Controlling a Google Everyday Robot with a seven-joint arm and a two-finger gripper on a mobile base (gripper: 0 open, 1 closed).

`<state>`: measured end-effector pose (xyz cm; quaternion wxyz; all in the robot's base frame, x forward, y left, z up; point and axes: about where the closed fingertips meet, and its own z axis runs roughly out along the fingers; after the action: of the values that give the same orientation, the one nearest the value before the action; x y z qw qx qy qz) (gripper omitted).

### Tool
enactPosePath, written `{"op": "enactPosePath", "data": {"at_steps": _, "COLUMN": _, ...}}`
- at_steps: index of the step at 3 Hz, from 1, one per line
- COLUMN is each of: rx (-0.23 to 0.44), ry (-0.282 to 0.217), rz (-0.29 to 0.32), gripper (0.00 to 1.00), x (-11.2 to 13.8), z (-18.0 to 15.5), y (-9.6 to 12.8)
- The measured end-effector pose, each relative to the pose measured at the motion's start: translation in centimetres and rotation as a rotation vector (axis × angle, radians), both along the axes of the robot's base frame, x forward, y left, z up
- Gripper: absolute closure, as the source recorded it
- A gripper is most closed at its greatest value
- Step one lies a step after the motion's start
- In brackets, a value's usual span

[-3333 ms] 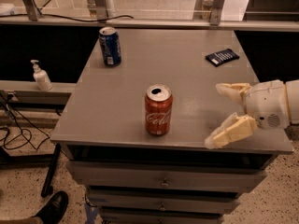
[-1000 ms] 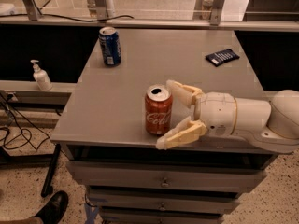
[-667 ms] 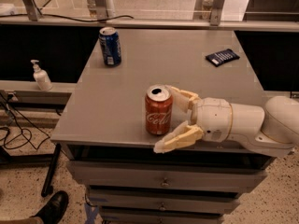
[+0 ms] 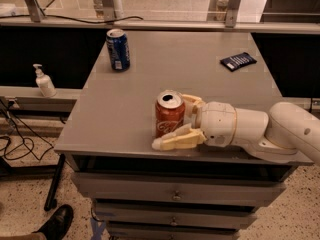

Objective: Move coke can near rxbar blueberry

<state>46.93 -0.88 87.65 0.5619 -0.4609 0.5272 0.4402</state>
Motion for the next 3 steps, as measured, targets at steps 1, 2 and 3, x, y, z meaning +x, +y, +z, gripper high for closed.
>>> {"op": "enactPosePath", "data": {"at_steps": 1, "rx": -0.005, "ry": -0.020, "rz": -0.010, "gripper": 0.42, "x": 0.5, "z": 0.1, "y": -0.2}}
{"op": "enactPosePath", "data": {"at_steps": 2, "rx": -0.020, "ry": -0.035, "rz": -0.024, "gripper": 0.65, "x": 0.8, "z": 0.5, "y": -1.1}}
{"op": "enactPosePath", "data": {"at_steps": 3, "rx": -0.043, "ry": -0.065, "rz": -0.044, "gripper": 0.88, "x": 1.4, "z": 2.3, "y": -2.4}}
